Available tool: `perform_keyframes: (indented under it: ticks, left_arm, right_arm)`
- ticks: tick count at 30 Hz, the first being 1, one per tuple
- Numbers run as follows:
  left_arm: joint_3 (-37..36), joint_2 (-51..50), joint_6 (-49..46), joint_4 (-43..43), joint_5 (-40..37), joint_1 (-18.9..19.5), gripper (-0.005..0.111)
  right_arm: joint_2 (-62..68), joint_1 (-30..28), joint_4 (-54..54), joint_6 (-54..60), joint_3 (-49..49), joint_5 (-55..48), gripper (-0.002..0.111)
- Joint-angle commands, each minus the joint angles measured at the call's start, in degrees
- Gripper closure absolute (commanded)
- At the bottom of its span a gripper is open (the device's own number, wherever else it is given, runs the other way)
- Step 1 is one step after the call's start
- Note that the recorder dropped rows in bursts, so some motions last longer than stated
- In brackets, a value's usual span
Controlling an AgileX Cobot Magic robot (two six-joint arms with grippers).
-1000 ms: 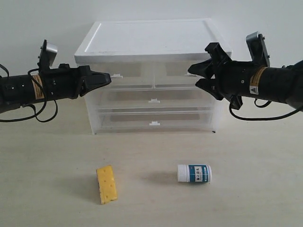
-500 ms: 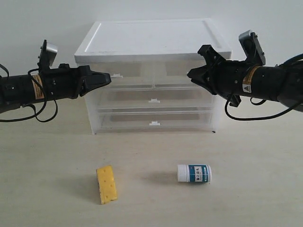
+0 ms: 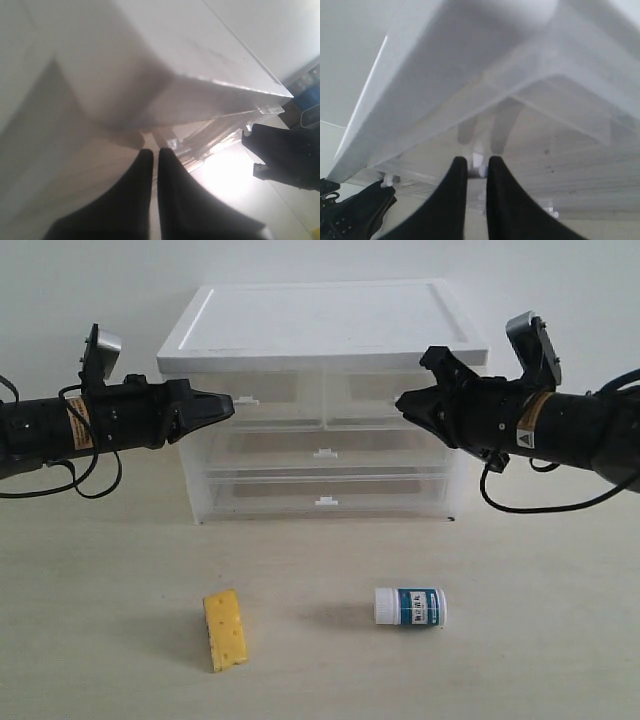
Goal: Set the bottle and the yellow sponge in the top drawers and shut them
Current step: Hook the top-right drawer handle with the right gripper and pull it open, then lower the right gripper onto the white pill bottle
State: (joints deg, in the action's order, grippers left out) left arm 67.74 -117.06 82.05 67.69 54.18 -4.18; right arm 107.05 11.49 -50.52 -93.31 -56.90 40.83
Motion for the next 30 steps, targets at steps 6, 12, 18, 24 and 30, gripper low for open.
perform_keyframes:
  ticks: [6, 12, 18, 24, 30]
  left_arm:
    - [0.9, -0.3, -0.7, -7.3, -5.3, -0.1, 0.103]
    - [0.9, -0.3, -0.7, -7.2, -5.4, -0.1, 0.103]
    - [0.9, -0.3, -0.7, -6.6, -5.4, -0.1, 0.103]
    - [0.9, -0.3, -0.7, -6.6, -5.4, -0.1, 0.103]
    - [0.9, -0.3, -0.7, -6.6, -5.4, -0.1, 0.103]
  right_arm:
    - [-4.8, 0.4, -3.4, 4.3, 7.3, 8.6, 0.108]
    - [-8.7, 0.4, -4.9, 5.4, 11.0, 8.0, 0.108]
    - [-9.9, 0.4, -5.5, 6.7, 11.5, 6.8, 0.108]
    - [-9.9, 0.4, -11.7, 6.8, 11.5, 10.5, 0.078]
    - [-9.9, 0.4, -23.5, 5.1, 11.5, 14.3, 0.054]
